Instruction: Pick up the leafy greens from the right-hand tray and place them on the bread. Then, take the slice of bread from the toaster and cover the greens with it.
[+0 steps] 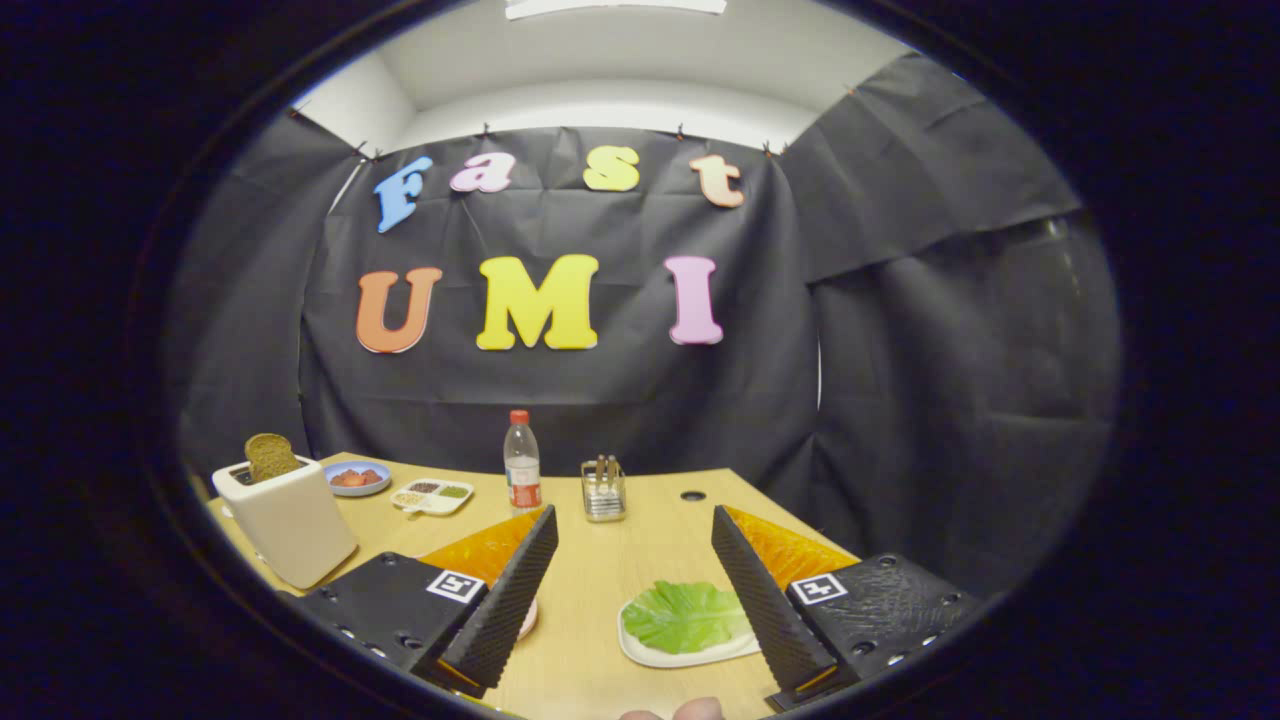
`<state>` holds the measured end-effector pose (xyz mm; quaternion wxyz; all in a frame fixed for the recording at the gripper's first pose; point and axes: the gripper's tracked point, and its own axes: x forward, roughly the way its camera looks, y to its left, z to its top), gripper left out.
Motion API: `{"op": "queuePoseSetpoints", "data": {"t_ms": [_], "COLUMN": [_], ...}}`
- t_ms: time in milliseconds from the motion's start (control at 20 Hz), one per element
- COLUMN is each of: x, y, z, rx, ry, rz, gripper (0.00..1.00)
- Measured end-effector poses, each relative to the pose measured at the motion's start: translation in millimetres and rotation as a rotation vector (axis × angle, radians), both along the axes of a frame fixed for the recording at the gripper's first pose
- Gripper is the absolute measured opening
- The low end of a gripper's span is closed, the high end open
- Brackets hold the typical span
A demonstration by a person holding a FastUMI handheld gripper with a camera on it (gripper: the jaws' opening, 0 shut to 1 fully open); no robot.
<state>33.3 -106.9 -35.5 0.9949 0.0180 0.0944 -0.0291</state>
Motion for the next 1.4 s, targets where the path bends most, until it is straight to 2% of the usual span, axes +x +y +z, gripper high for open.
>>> {"op": "queuePoseSetpoints", "data": {"t_ms": [300,500,750,850,900,950,1100,1250,1300,1400], "x": [28,42,57,63,63,67,70,72,74,72], "y": [-66,-103,-121,-117,-114,-111,-108,-119,-121,-119], "z": [-89,-129,-154,-162,-163,-166,-171,-166,-165,-156], "rx": [0.405,0.46,0.561,0.594,0.615,0.631,0.639,0.609,0.6,0.586], "ry": [0.3,0.379,0.437,0.453,0.462,0.465,0.484,0.466,0.464,0.445], "rz": [-0.094,-0.189,-0.238,-0.231,-0.23,-0.223,-0.215,-0.236,-0.236,-0.208], "gripper": [0.96,0.96,0.93,0.93,0.79,0.75,0.51,0.1,0.02,0.0]}}
